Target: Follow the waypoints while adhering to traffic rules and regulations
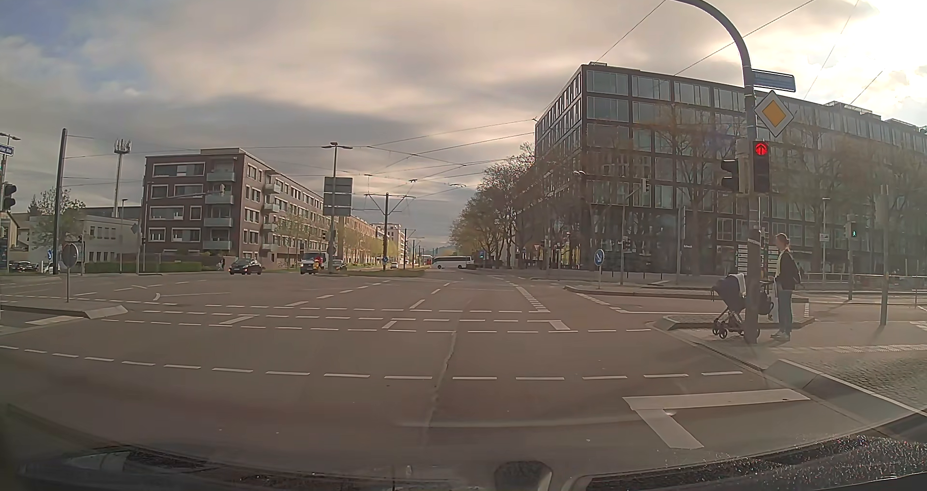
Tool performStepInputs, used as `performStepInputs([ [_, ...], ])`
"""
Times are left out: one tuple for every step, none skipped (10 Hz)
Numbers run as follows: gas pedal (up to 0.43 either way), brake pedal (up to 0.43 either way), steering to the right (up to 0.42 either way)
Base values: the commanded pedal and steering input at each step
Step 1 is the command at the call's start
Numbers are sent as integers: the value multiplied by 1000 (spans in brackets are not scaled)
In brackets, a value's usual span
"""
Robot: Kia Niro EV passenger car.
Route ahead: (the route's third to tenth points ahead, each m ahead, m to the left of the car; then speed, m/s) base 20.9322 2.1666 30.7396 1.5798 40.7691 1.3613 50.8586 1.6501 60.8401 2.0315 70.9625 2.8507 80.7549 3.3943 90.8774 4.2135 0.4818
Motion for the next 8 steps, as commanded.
performStepInputs([
  [0,183,-2],
  [0,159,-2],
  [0,110,-2],
  [0,104,-3],
  [0,110,-3],
  [0,116,-3],
  [0,116,-3],
  [0,122,-3],
])
